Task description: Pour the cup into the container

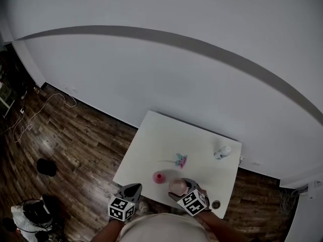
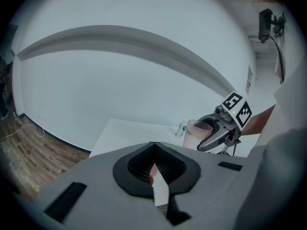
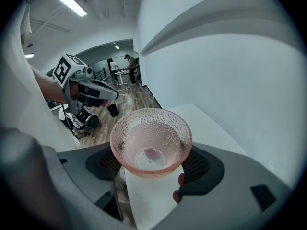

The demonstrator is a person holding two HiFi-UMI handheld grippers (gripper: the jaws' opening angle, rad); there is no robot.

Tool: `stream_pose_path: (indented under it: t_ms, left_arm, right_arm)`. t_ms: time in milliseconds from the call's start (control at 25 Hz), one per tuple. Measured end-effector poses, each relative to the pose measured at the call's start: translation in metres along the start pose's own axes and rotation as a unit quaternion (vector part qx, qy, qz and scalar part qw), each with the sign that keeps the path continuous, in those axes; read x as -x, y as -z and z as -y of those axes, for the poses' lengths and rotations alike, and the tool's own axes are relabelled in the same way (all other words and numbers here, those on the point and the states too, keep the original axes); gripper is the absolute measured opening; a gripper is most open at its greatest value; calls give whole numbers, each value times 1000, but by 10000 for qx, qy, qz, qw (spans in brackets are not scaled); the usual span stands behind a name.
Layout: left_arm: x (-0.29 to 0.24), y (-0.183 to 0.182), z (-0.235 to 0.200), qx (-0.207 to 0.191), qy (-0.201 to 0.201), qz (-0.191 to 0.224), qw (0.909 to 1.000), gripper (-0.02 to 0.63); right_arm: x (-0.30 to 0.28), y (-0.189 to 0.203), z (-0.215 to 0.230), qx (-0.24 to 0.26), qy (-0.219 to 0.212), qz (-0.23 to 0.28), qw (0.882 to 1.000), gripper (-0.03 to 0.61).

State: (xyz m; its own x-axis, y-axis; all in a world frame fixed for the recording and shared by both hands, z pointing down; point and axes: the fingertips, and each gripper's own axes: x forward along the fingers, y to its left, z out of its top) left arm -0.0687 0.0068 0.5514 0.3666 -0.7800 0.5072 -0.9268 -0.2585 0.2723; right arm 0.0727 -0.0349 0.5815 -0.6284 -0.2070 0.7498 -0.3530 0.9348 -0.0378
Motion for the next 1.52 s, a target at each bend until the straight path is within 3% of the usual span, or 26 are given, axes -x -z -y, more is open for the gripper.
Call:
stream_pose_path:
  t_ms: [480,1080,1280,1520]
  left_arm:
    - [0,-1,1,81,-449,-44,9990,11]
    - [-7,-15,22,266,-1052,288,9937,11]
    - [-5,-14,16,231,-1014,229,9943,11]
    - [-13,-11,10,90,-601,32,9981,11]
  right_arm:
    - [-6,3,1,178,-276,-64,9994,364]
    - [3,13,14,604,-608,35,9963,364]
    - [8,19,10,586,-615,-52,9964,364]
    - [11,18,4,365,-462,-112,9982,364]
